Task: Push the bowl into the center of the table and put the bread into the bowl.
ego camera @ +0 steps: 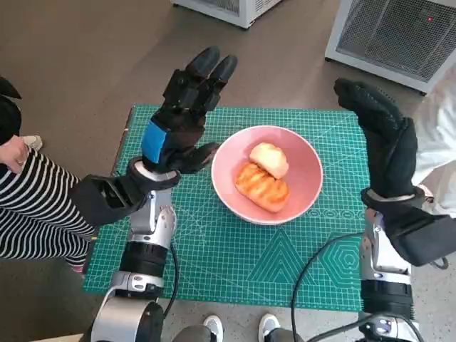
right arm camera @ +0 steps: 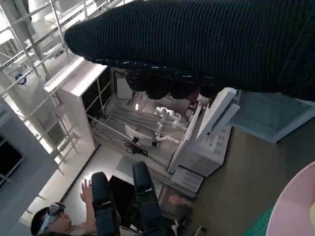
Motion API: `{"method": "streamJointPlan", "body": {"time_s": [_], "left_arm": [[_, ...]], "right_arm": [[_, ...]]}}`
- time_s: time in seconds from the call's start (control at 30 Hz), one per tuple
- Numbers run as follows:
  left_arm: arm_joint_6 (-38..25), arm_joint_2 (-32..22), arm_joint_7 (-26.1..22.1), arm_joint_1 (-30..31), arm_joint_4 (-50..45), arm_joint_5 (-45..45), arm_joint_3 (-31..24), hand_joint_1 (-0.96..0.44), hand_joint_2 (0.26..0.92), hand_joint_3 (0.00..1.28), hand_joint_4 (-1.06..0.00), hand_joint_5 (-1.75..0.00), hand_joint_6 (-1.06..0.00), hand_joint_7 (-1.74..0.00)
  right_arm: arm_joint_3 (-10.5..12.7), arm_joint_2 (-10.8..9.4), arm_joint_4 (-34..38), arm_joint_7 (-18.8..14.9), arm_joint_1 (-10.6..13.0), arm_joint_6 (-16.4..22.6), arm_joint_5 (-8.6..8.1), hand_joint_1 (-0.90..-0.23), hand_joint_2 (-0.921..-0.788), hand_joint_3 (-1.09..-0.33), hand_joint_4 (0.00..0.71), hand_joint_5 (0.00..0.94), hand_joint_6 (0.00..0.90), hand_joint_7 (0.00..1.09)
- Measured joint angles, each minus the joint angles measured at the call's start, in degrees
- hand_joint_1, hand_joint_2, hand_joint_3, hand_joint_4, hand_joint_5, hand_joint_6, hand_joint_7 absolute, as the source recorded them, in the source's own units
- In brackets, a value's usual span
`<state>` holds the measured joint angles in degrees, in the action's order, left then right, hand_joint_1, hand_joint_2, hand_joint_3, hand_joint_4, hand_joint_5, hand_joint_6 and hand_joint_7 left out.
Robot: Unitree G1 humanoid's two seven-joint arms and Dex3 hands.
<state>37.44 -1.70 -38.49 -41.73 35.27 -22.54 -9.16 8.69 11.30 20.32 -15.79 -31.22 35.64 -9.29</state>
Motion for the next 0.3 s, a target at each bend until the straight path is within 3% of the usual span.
{"method": "streamJointPlan", "body": {"time_s": [0.3], "left_arm": [[0.0, 0.0, -0.7, 0.0, 0.0, 0.0, 0.0, -0.69, 0.858, 0.29, 0.0, -0.26, 0.0, -0.41]], "right_arm": [[0.0, 0.0, -0.1, 0.0, 0.1, 0.0, 0.0, -0.684, -0.921, -0.688, 0.162, 0.003, 0.048, 0.48]]}}
